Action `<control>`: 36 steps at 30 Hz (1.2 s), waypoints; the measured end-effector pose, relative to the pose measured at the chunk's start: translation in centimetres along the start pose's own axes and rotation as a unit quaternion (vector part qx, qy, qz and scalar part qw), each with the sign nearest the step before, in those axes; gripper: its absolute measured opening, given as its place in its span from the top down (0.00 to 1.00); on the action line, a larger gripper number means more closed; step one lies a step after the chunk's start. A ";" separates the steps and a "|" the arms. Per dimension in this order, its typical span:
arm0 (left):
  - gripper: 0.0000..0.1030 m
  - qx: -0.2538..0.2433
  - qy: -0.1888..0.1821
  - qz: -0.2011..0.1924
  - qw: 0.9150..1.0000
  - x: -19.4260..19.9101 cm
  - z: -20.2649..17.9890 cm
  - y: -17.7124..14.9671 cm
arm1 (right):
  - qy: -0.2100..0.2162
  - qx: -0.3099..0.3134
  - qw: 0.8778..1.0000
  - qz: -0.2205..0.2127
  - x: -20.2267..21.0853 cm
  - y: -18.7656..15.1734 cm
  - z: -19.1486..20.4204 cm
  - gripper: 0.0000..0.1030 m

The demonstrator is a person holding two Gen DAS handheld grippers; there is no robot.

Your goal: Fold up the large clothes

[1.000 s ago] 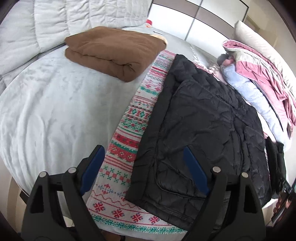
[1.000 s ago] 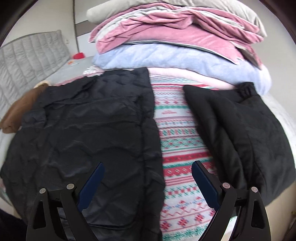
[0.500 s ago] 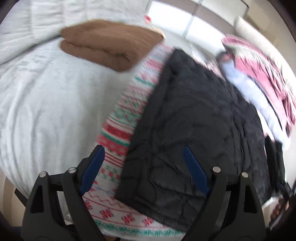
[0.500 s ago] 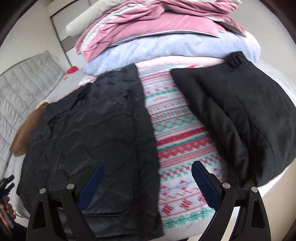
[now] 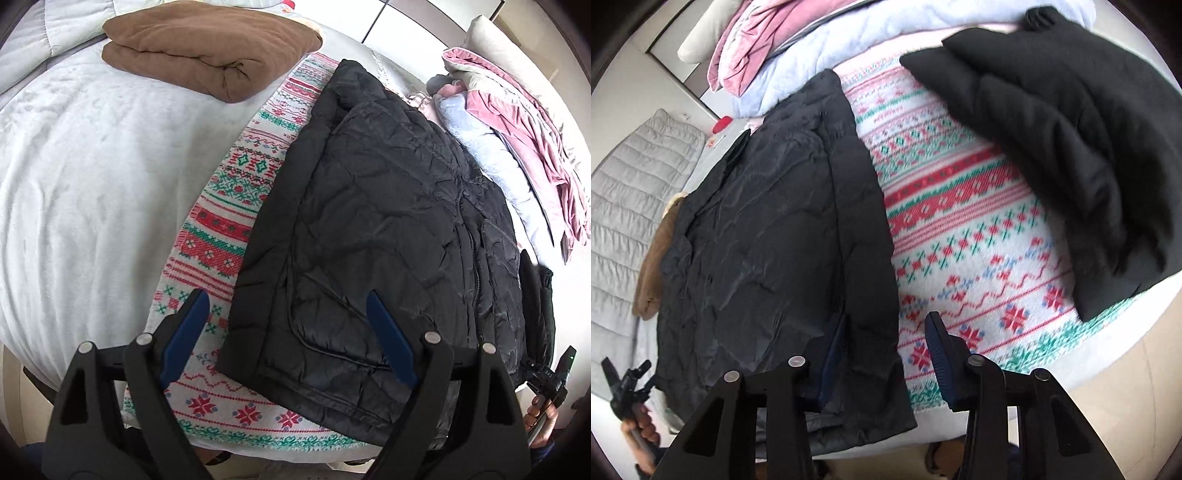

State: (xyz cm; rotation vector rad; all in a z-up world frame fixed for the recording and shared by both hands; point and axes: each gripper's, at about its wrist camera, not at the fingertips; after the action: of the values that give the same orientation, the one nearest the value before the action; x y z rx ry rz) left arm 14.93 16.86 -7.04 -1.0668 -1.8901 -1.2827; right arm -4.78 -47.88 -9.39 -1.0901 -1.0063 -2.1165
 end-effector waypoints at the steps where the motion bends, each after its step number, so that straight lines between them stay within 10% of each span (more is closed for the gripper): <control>1: 0.17 -0.001 -0.007 0.002 1.000 0.0 -0.1 0.0 | 0.007 -0.004 1.000 0.007 -0.2 -0.2 -0.1 0.67; 7: 0.23 -0.016 -0.025 0.005 1.000 -0.1 -0.9 -0.2 | 0.024 0.002 1.000 0.019 -0.7 -0.9 0.7 0.93; 14: 0.35 -0.013 -0.034 0.016 0.999 -0.5 -0.2 0.1 | 0.005 0.004 0.999 -0.047 2.6 -0.4 0.2 0.96; 26: 0.35 -0.033 -0.030 0.034 0.998 -1.4 -0.8 -0.8 | 0.015 -0.015 1.000 0.001 1.0 -1.1 -0.3 0.70; 36: 0.36 -0.088 0.018 0.022 0.996 -1.9 -2.3 -2.1 | 0.011 -0.014 1.000 0.015 0.4 -1.9 -0.4 0.68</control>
State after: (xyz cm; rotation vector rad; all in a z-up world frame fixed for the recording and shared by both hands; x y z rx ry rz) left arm 14.19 13.76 -8.77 -1.1596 -1.7429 -1.4547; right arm -6.54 -47.23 -9.94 -1.0857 -0.9472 -2.1199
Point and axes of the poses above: each gripper's, at about its wrist camera, not at the fingertips, and x roughly against the way its jaws point, z to its left, y to its top
